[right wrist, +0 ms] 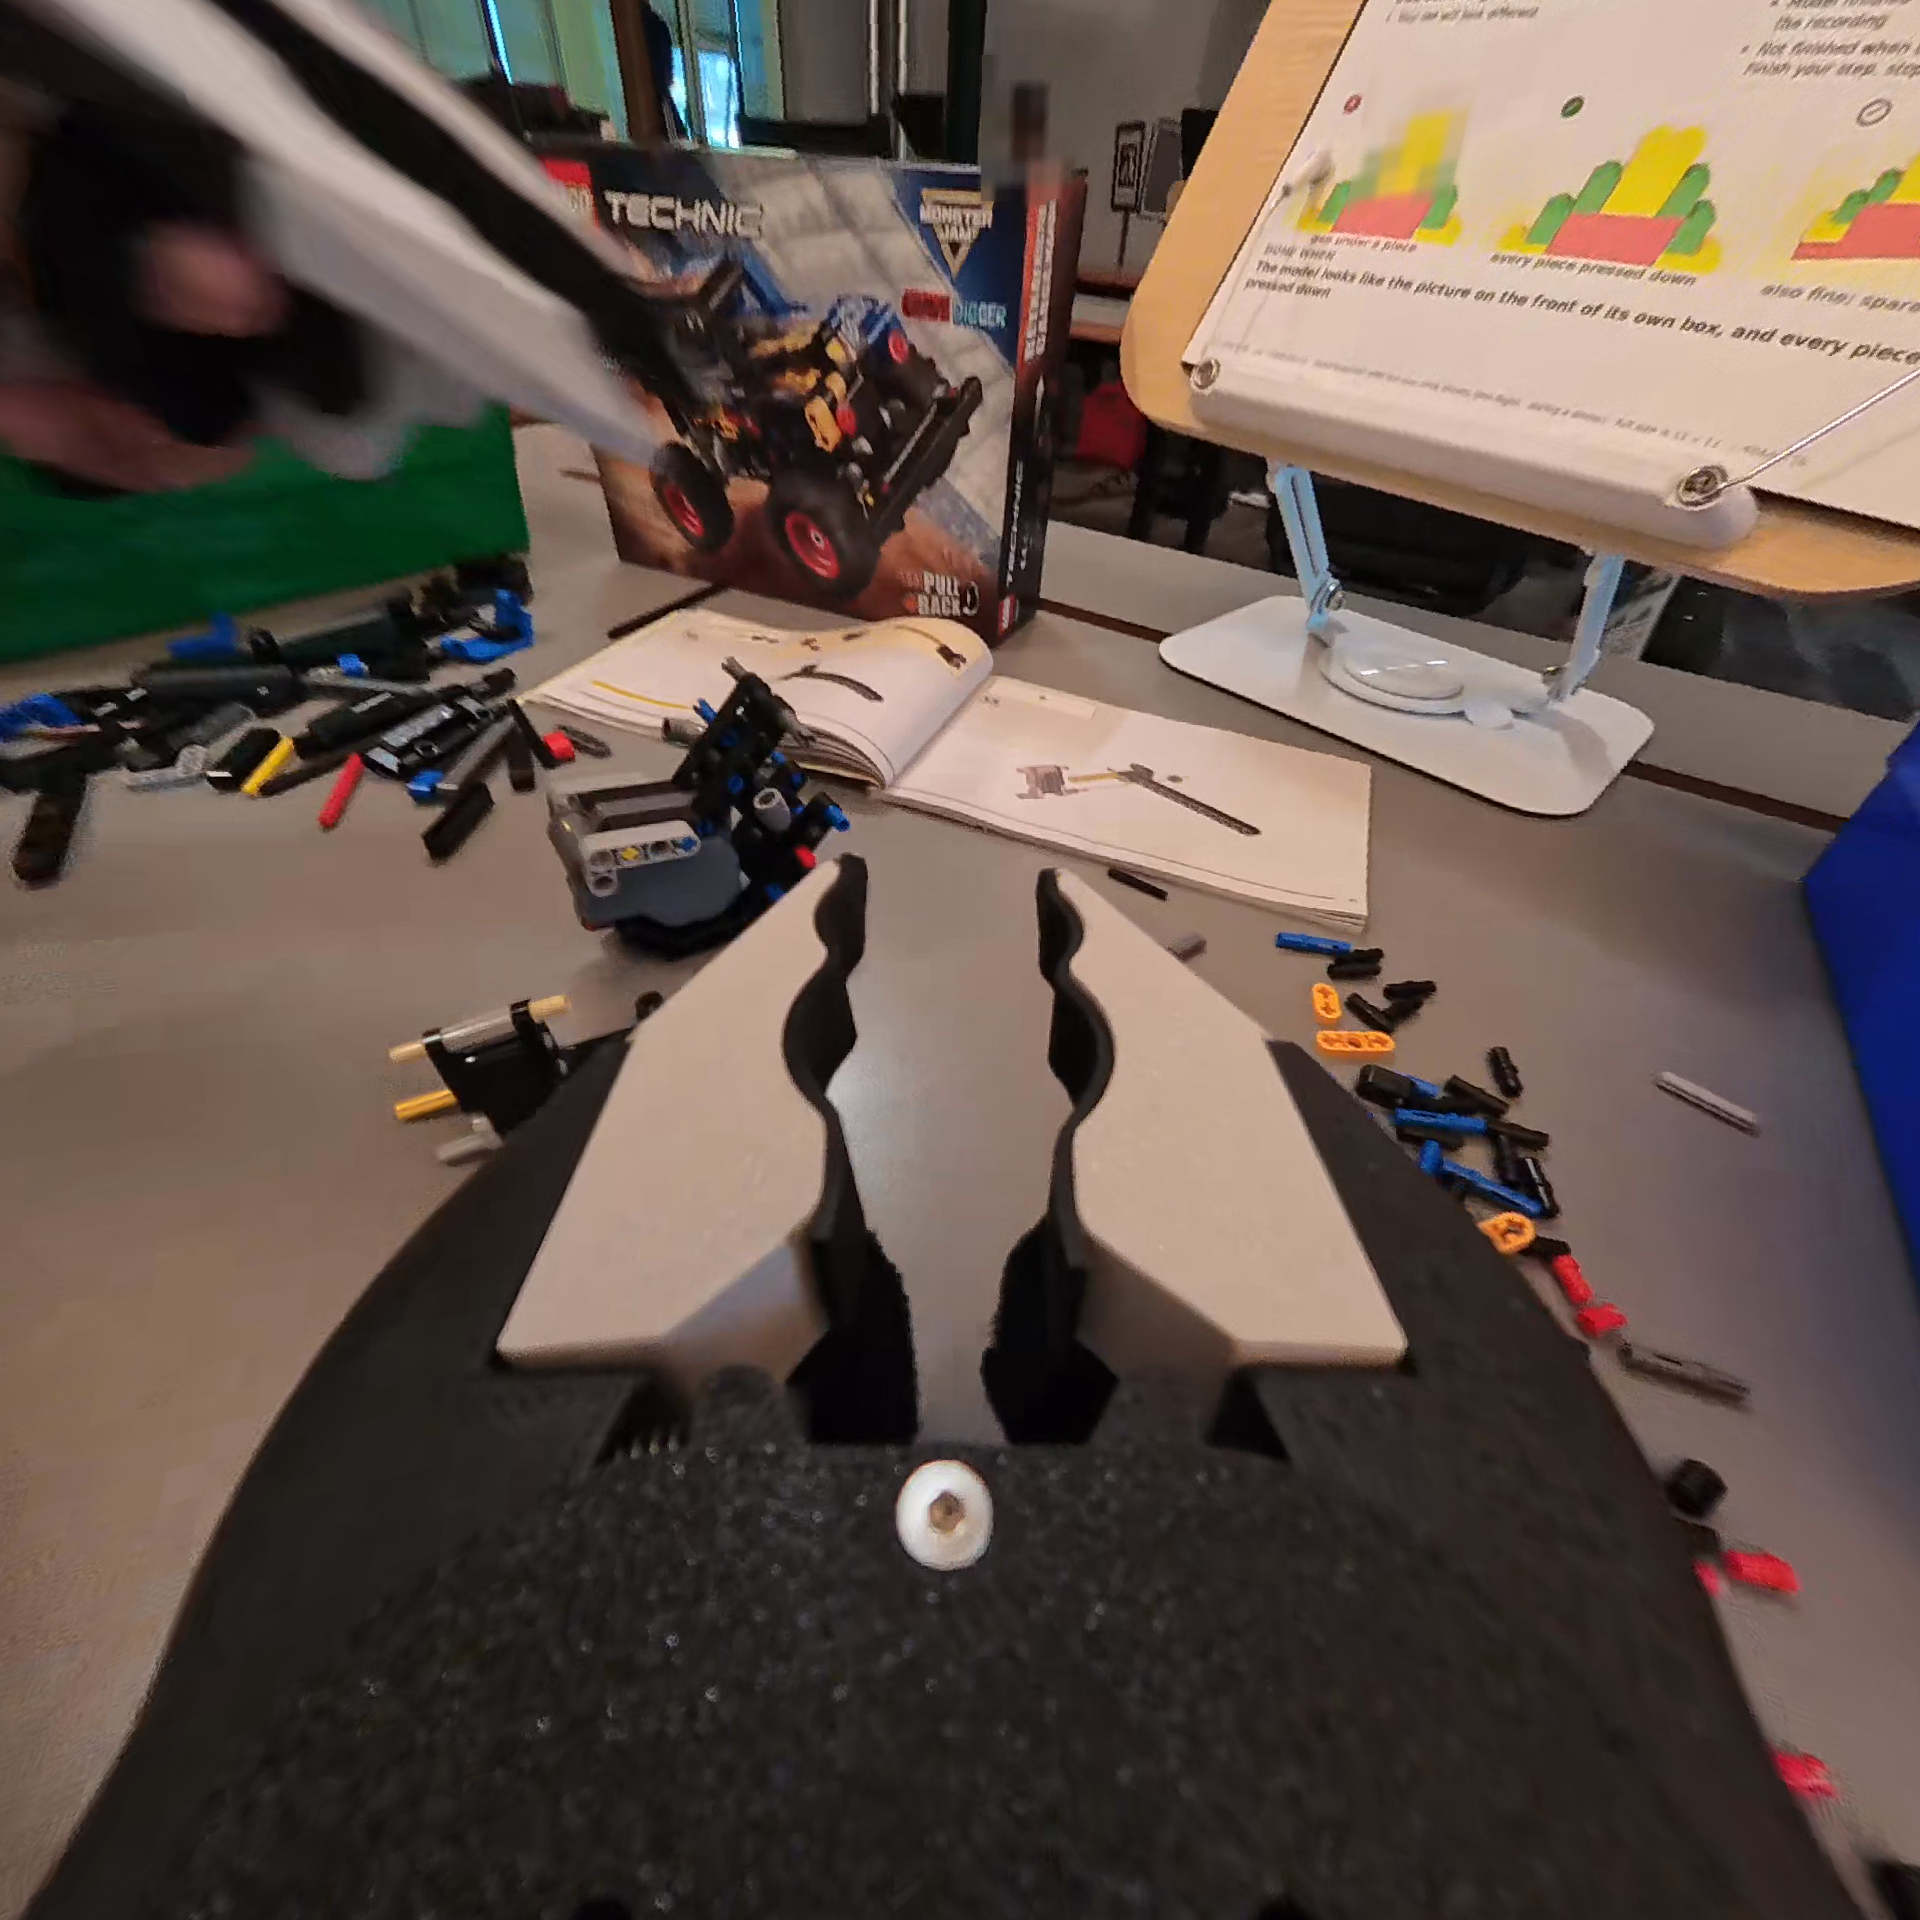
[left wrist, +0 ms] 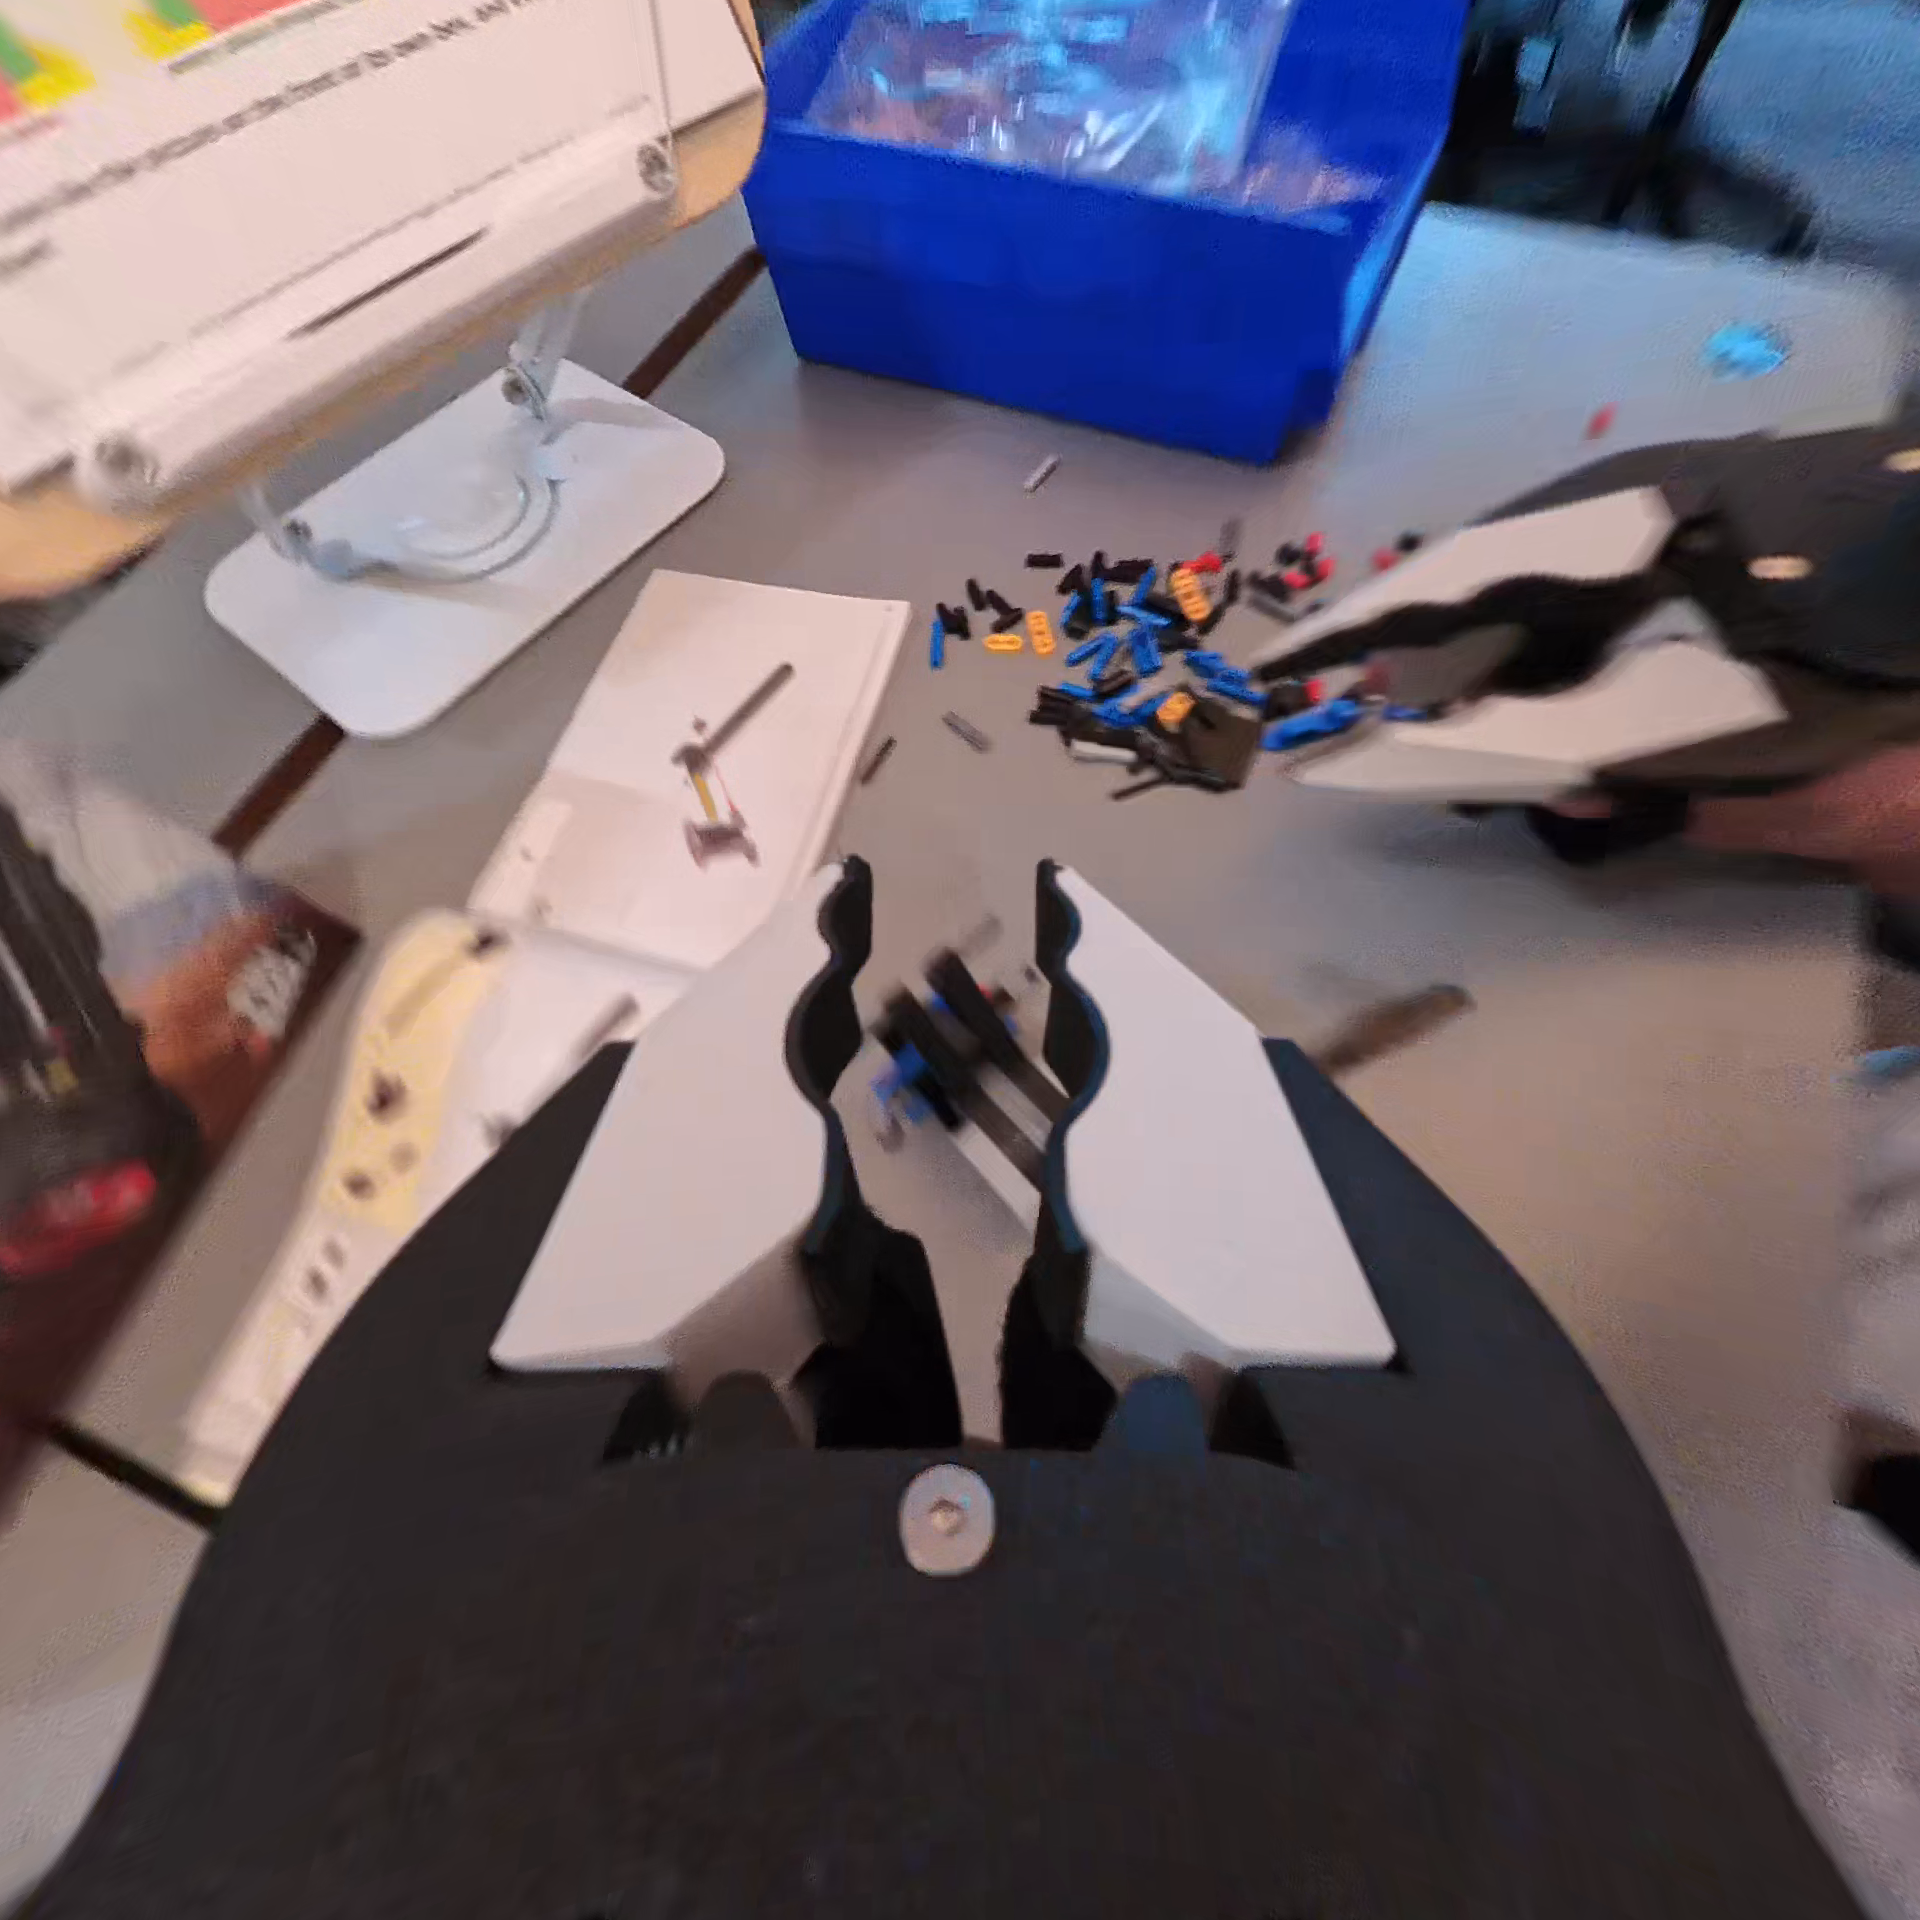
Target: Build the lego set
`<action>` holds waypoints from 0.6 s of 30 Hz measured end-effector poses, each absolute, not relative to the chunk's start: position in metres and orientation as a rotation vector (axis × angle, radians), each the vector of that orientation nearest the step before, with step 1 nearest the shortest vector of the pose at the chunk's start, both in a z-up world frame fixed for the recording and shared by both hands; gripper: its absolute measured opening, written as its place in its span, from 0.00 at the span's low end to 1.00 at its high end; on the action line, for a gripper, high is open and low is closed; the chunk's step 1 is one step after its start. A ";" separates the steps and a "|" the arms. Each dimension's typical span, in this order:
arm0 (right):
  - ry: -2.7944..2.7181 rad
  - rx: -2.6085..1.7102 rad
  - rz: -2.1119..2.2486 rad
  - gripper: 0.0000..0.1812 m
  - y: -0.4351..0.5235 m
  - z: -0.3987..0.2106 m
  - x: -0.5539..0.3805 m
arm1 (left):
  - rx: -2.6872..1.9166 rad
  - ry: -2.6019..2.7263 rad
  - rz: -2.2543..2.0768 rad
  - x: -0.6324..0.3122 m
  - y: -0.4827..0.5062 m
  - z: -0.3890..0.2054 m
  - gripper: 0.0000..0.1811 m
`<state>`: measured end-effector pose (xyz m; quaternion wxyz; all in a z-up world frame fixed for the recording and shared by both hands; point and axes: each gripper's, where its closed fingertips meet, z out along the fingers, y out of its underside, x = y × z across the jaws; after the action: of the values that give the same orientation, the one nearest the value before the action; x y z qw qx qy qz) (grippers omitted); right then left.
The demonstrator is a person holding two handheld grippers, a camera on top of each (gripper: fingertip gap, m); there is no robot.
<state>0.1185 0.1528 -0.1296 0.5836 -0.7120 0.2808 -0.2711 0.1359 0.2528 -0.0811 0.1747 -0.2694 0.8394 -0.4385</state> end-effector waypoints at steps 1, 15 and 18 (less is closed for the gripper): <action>0.656 -1.650 -0.625 0.18 0.153 -0.129 0.118 | -0.713 2.427 -1.166 0.158 0.239 -0.085 0.17; 0.668 -1.580 -0.471 0.17 0.147 -0.129 0.109 | -0.490 2.785 -0.748 0.294 0.124 -0.207 0.25; 0.668 -1.578 -0.453 0.17 0.148 -0.129 0.108 | -0.507 2.783 -0.744 0.298 0.124 -0.210 0.24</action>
<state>0.1082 0.1482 -0.1286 0.6325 -0.6896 0.2920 -0.1979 0.2981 0.1241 -0.2099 0.1081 -0.1722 0.9459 -0.2530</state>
